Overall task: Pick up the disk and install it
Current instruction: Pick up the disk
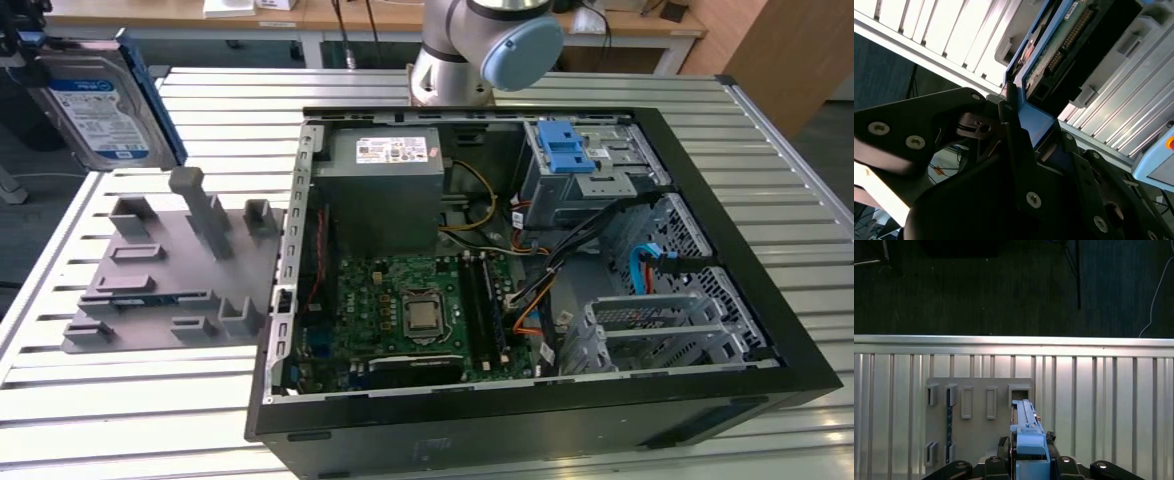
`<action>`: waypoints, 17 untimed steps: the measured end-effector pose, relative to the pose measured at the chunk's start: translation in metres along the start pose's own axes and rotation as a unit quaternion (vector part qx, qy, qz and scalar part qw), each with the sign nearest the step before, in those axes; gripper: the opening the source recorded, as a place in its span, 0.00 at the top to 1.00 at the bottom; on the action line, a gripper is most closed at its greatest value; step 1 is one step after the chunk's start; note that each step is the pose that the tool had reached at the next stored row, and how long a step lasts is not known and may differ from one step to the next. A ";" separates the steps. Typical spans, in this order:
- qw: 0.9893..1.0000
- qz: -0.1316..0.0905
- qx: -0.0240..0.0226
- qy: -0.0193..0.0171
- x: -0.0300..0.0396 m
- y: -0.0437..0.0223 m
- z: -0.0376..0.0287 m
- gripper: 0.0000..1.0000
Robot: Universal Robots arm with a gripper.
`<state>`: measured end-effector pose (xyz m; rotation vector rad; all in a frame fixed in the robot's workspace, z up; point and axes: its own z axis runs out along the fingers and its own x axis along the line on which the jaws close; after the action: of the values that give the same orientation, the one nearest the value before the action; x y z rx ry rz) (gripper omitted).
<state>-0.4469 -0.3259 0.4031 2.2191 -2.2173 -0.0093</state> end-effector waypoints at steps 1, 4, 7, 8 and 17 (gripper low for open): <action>1.000 0.000 0.000 0.000 0.0000 0.0000 -0.0040 0.64; 1.000 0.000 0.000 0.000 0.0000 0.0001 -0.0161 0.64; 1.000 0.000 0.000 0.000 -0.0001 0.0002 -0.0291 0.64; 1.000 0.000 0.000 0.000 -0.0001 0.0002 -0.0333 0.64; 1.000 0.000 0.000 0.000 -0.0002 0.0006 -0.0709 0.64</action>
<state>-0.4469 -0.3258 0.4740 2.2193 -2.2175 -0.0092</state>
